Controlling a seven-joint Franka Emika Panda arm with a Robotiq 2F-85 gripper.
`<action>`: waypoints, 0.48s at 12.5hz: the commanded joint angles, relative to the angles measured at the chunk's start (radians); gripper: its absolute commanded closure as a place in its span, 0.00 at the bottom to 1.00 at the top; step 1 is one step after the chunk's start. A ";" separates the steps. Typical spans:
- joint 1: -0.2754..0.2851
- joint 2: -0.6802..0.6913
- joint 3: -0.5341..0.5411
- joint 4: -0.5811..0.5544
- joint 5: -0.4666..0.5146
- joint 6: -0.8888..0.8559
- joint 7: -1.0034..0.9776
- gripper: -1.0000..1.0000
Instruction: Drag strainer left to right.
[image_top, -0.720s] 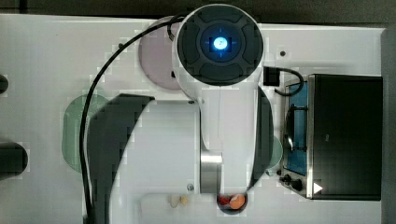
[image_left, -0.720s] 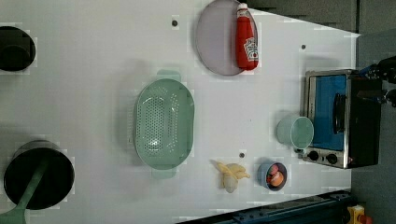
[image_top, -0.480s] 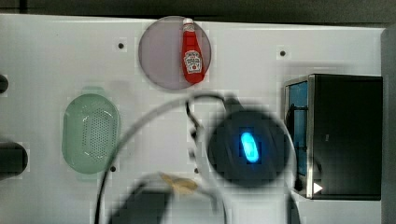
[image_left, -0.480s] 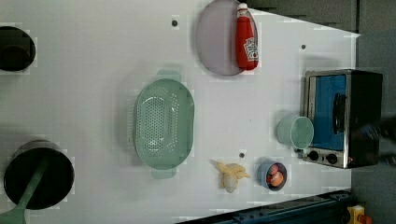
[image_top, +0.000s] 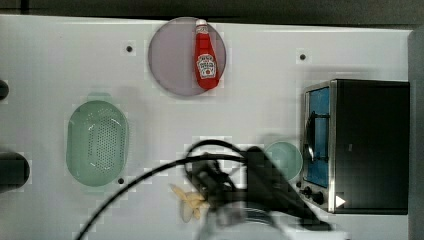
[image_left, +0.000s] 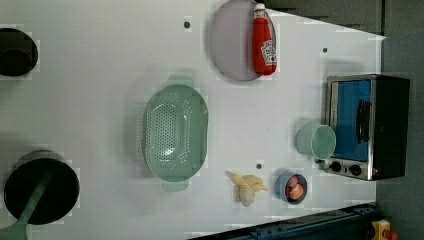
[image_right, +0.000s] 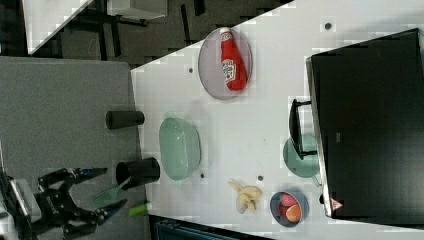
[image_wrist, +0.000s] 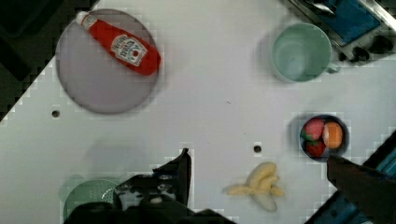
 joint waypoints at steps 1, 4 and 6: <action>0.035 0.125 0.125 -0.046 -0.004 0.068 0.110 0.00; 0.043 0.225 0.278 -0.047 -0.004 0.105 0.354 0.00; 0.045 0.312 0.378 -0.048 -0.004 0.174 0.544 0.00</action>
